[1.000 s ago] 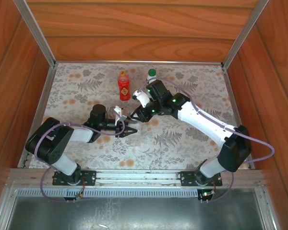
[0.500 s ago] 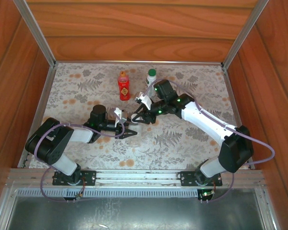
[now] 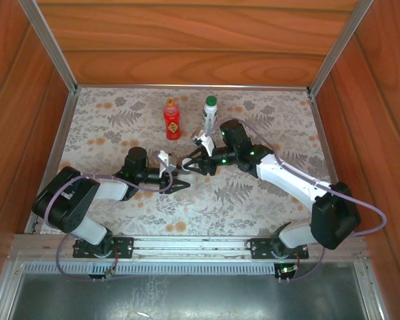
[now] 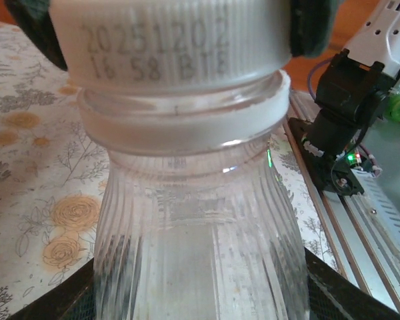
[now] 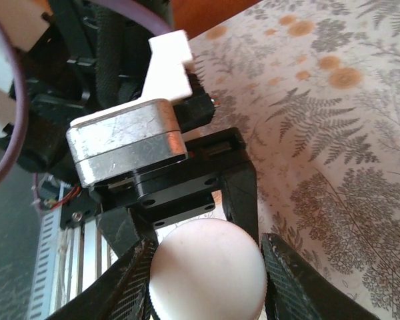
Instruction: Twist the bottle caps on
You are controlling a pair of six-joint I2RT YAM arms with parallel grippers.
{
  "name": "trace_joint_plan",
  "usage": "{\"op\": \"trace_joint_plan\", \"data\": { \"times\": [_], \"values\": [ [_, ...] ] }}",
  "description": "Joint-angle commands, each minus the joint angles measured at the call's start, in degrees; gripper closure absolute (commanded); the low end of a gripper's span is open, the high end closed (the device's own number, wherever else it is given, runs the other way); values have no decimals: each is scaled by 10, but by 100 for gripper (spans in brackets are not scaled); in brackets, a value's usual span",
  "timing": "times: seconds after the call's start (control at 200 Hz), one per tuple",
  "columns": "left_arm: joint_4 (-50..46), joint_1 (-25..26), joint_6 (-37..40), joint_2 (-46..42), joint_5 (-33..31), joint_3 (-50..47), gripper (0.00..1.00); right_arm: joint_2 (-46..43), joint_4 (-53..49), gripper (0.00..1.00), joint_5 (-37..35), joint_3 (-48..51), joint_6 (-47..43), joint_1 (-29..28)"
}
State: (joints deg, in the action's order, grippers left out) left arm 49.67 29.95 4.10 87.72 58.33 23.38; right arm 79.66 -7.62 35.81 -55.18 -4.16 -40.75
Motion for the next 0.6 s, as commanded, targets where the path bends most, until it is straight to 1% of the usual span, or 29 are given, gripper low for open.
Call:
{"op": "trace_joint_plan", "data": {
  "times": [0.0,0.065,0.185,0.295,0.405,0.45,0.535,0.595],
  "values": [
    [34,-5,10,-18,-56,10,54,-17,-21,66,-83,44,102,-23],
    [34,-4,11,-14,-61,14,54,-26,8,67,-112,67,132,-39],
    [34,1,11,-12,-71,18,54,-37,15,67,-194,84,171,-72],
    [34,3,12,-15,-81,19,54,-48,71,68,-244,125,230,-94],
    [34,3,12,-14,-85,21,54,-51,105,69,-289,155,260,-115],
    [34,3,12,-13,-82,22,54,-50,109,69,-289,158,261,-118],
    [35,3,14,-13,-77,21,54,-63,110,69,-261,158,246,-118],
    [35,3,17,-15,-65,19,54,-76,98,67,-213,150,213,-110]
  ]
}}
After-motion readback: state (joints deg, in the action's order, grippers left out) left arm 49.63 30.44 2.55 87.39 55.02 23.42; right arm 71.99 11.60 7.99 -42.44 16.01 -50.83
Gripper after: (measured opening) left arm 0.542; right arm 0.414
